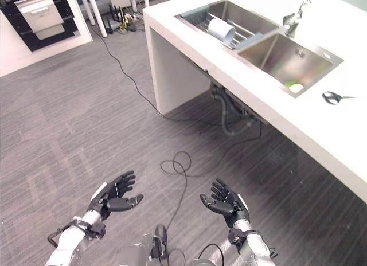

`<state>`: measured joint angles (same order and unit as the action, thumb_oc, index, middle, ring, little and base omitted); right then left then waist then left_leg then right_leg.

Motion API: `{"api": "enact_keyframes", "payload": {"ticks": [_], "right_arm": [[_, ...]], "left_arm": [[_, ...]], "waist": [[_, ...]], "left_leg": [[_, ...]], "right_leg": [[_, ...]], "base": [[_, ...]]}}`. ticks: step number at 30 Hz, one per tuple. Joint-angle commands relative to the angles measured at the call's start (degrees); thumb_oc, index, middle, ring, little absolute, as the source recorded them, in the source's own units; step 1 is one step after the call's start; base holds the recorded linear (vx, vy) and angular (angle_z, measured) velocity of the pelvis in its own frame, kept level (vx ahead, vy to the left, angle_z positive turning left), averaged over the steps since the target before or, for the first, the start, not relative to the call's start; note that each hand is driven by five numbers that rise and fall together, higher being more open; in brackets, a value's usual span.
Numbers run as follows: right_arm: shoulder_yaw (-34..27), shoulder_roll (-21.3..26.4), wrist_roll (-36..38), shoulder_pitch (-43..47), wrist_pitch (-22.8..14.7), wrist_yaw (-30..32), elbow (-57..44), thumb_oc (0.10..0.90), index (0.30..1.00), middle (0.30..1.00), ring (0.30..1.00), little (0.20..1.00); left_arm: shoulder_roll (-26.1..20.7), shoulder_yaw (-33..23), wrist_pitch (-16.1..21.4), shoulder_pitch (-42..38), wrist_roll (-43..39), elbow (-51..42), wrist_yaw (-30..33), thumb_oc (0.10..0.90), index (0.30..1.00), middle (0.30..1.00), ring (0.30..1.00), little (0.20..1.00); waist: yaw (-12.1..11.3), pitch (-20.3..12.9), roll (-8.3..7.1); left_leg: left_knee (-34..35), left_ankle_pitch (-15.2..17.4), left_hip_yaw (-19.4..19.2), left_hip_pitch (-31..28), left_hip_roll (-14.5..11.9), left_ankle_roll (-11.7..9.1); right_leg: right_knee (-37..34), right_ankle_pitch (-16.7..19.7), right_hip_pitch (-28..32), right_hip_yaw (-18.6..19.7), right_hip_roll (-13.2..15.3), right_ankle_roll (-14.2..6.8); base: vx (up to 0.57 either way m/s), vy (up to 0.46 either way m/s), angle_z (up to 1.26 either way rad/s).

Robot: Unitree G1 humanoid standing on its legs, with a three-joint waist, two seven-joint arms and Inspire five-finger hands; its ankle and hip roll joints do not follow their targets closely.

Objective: Place the dishes in the dishwasher.

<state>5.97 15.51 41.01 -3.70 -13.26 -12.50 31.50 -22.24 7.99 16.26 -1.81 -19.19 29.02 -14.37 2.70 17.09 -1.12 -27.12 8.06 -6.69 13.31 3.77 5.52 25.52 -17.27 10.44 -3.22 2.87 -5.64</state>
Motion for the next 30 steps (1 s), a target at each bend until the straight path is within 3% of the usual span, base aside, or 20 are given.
{"api": "enact_keyframes", "payload": {"ticks": [1, 2, 3, 5, 6, 8, 10, 12, 15, 17, 19, 22, 23, 25, 27, 28, 29, 30], "right_arm": [[-0.6, 2.3, -0.6, 1.4, -3.8, -0.5, -5.4, 0.8, 0.9, 0.9, 0.9, 0.9], [-0.2, 1.9, -0.4, 1.6, -3.5, -0.6, -4.9, 0.8, 0.9, 0.9, 0.9, 0.9], [0.8, 1.7, -1.0, 1.9, -4.1, -1.6, -4.1, 0.8, 0.9, 0.9, 0.9, 0.9], [0.9, 2.2, -3.0, 1.0, -4.9, -1.8, -4.6, 0.8, 0.9, 0.9, 0.9, 0.9], [0.8, 2.2, -3.0, 0.9, -4.9, -1.7, -4.8, 0.8, 0.9, 0.9, 0.9, 0.9], [-0.3, 3.2, -1.7, -0.1, -3.5, -3.0, -6.2, 0.8, 0.9, 0.9, 0.9, 0.9], [-0.4, 3.6, -2.1, 0.0, -3.3, -4.9, -6.2, 0.8, 0.9, 0.9, 0.9, 0.9], [-0.4, 3.7, -2.6, 0.4, -3.5, -5.6, -5.7, 0.8, 0.9, 0.9, 0.9, 0.9], [-0.2, 3.9, -2.3, 1.3, -3.5, -3.6, -5.8, 0.8, 0.9, 0.9, 0.9, 0.9], [1.0, 4.1, -2.9, 1.9, -3.5, -2.8, -6.3, 0.8, 0.9, 0.9, 0.9, 0.9], [1.9, 4.6, -3.4, 2.3, -3.1, -1.7, -6.6, 0.8, 0.9, 0.9, 0.9, 0.9], [2.3, 6.1, -3.3, 2.6, -4.1, -0.7, -5.4, 0.8, 0.9, 0.9, 0.9, 0.9], [2.1, 6.2, -3.4, 2.5, -4.4, -0.6, -5.1, 0.8, 0.9, 0.9, 0.9, 0.9], [1.7, 6.4, -3.5, 2.2, -5.3, -0.3, -4.5, 0.8, 0.9, 0.9, 0.9, 0.9], [1.5, 6.4, -4.2, 2.2, -5.2, 0.2, -4.3, 0.8, 0.9, 0.9, 0.9, 0.9], [1.5, 6.4, -4.4, 2.2, -5.1, 0.4, -4.4, 0.8, 0.9, 0.9, 0.9, 0.9], [1.7, 6.6, -4.6, 2.2, -4.8, 0.8, -4.3, 0.8, 0.9, 0.9, 0.9, 0.9], [1.9, 6.7, -4.7, 2.3, -4.4, 1.1, -4.1, 0.8, 0.9, 0.9, 0.9, 0.9]], "left_arm": [[-1.6, 3.7, 2.3, -0.1, 2.0, -6.3, 0.6, 0.8, 0.9, 0.9, 0.9, 0.9], [-1.6, 4.1, 2.0, -0.4, 2.2, -6.3, 1.8, 0.8, 0.9, 0.9, 0.9, 0.9], [-1.7, 4.7, 2.2, -0.7, 0.7, -6.6, 2.6, 0.8, 0.9, 0.9, 0.9, 0.9], [-1.7, 4.5, 2.0, -0.7, -0.7, -7.4, 2.0, 0.8, 0.9, 0.9, 0.9, 0.9], [-1.6, 4.4, 1.9, -0.7, -0.7, -7.5, 1.9, 0.8, 0.9, 0.9, 0.9, 0.9], [-1.4, 4.2, 2.6, -0.8, 0.3, -6.7, 1.8, 0.8, 0.9, 0.9, 0.9, 0.9], [-1.3, 4.0, 3.9, -0.1, 0.3, -6.0, 2.3, 0.8, 0.9, 0.9, 0.9, 0.9], [-1.3, 3.9, 4.5, 0.4, 0.0, -5.9, 2.7, 0.8, 0.9, 0.9, 0.9, 0.9], [-0.4, 4.2, 3.8, -0.1, -0.4, -5.1, 3.6, 0.8, 0.9, 0.9, 0.9, 0.9], [0.3, 4.6, 4.0, 0.2, 0.4, -4.7, 4.2, 0.8, 0.9, 0.9, 0.9, 0.9], [0.9, 5.2, 4.3, 0.6, 0.4, -4.5, 4.6, 0.8, 0.9, 0.9, 0.9, 0.9], [1.5, 5.1, 5.2, 1.1, -0.2, -5.0, 3.1, 0.8, 0.9, 0.9, 0.9, 0.9], [1.5, 4.9, 5.3, 1.2, 0.0, -5.1, 2.5, 0.8, 0.9, 0.9, 0.9, 0.9], [1.5, 4.6, 5.5, 1.3, -0.4, -5.2, 1.3, 0.8, 0.9, 0.9, 0.9, 0.9], [0.9, 4.4, 5.7, 1.4, -1.2, -5.6, 0.5, 0.8, 0.9, 0.9, 0.9, 0.9], [0.8, 4.4, 5.7, 1.4, -1.4, -5.7, 0.5, 0.8, 0.9, 0.9, 0.9, 0.9], [0.6, 4.3, 5.6, 1.5, -1.7, -6.0, 0.6, 0.8, 0.9, 0.9, 0.9, 0.9], [0.6, 4.2, 5.6, 1.7, -1.9, -6.2, 0.6, 0.8, 0.9, 0.9, 0.9, 0.9]], "waist": [[-1.0, -4.8, 3.18], [-0.9, -4.7, 3.64], [-0.2, -3.8, 4.04], [1.3, -3.0, 4.69], [1.6, -3.0, 4.91], [3.7, -2.3, 4.19], [4.5, -1.6, 3.06], [4.4, -1.5, 2.96], [4.4, -2.3, 2.58], [4.5, -2.6, 2.52], [4.2, -3.1, 1.7], [2.7, -2.3, 0.8], [2.5, -2.2, 0.89], [2.0, -2.0, 1.06], [1.6, -1.9, 1.24], [1.5, -1.8, 1.32], [1.0, -1.5, 1.59], [0.5, -1.4, 2.45]], "left_leg": [[9.9, 1.5, 4.2, -1.1, -0.3, -1.0], [9.9, 2.0, 4.3, -2.1, -0.2, -0.6], [9.9, 3.0, 4.5, -4.5, 0.2, -0.1], [9.9, 3.9, 5.8, -7.0, 0.7, -0.4], [9.9, 3.9, 6.1, -7.1, 0.6, -0.5], [9.9, 6.0, 6.5, -9.8, 0.8, -1.0], [9.9, 8.3, 5.8, -12.1, 1.5, -1.1], [9.9, 9.2, 5.4, -12.5, 1.1, -1.3], [9.9, 8.8, 5.5, -12.9, 0.6, -1.6], [9.9, 8.8, 4.7, -16.5, -0.4, -2.5], [9.9, 2.8, 3.5, -20.8, -0.8, -4.6], [-11.1, -3.5, 4.2, -11.3, -0.6, -6.9], [-13.0, -3.9, 4.2, -9.4, -0.8, -6.9], [-9.5, -3.5, 3.5, -6.9, -1.2, -6.0], [2.0, -3.2, 2.8, -7.9, -1.9, -5.6], [4.1, -3.5, 3.2, -7.9, -2.0, -5.8], [9.9, -4.5, 5.0, -7.4, -2.0, -6.4], [9.9, -3.8, 7.4, -4.2, -2.6, -7.1]], "right_leg": [[17.5, 17.0, -8.4, 1.3, -5.2, -4.6], [20.5, 17.5, -11.4, 0.0, -4.7, -4.7], [21.0, 15.6, -16.1, -2.0, -4.1, -3.5], [13.5, 12.0, -18.6, -4.1, -4.2, -1.2], [12.0, 12.0, -18.7, -4.3, -4.3, -0.9], [-8.3, 12.7, -19.9, -6.0, -1.6, 0.0], [-8.3, 15.1, -24.3, -5.9, 1.2, -1.9], [-8.3, 15.1, -24.9, -6.3, 1.4, -2.0], [-8.3, 14.2, -23.9, -5.9, 0.9, -1.3], [-8.3, 12.8, -21.9, -6.4, 0.5, 0.0], [-8.3, 10.7, -20.3, -5.3, 0.8, 1.6], [-8.3, 8.5, -16.2, -4.3, 1.0, 4.3], [-8.3, 8.1, -15.6, -4.2, 0.9, 4.6], [-8.3, 7.1, -13.9, -4.1, 0.5, 4.9], [-8.3, 6.0, -12.9, -3.5, 0.1, 4.5], [-8.3, 5.7, -12.6, -3.3, -0.1, 4.5], [-8.3, 4.9, -11.5, -2.3, -0.9, 4.2], [-8.3, 4.2, -10.8, -1.4, -2.2, 4.0]], "base": [[0.18, 0.2, 0.14], [0.22, 0.183, -0.01], [0.3, 0.2, -0.23], [0.27, 0.091, -0.34], [0.23, -0.012, -0.09], [0.34, -0.096, 0.22], [0.28, -0.104, 0.36], [0.24, -0.11, 0.13], [0.36, -0.183, -0.02], [0.42, -0.156, 0.44], [0.27, -0.098, -0.12], [0.21, -0.086, -0.23], [0.22, -0.038, -0.27], [0.24, 0.045, -0.14], [0.25, 0.134, -0.18], [0.23, 0.16, -0.4], [0.23, 0.188, -0.48], [0.29, 0.227, -0.42]]}}
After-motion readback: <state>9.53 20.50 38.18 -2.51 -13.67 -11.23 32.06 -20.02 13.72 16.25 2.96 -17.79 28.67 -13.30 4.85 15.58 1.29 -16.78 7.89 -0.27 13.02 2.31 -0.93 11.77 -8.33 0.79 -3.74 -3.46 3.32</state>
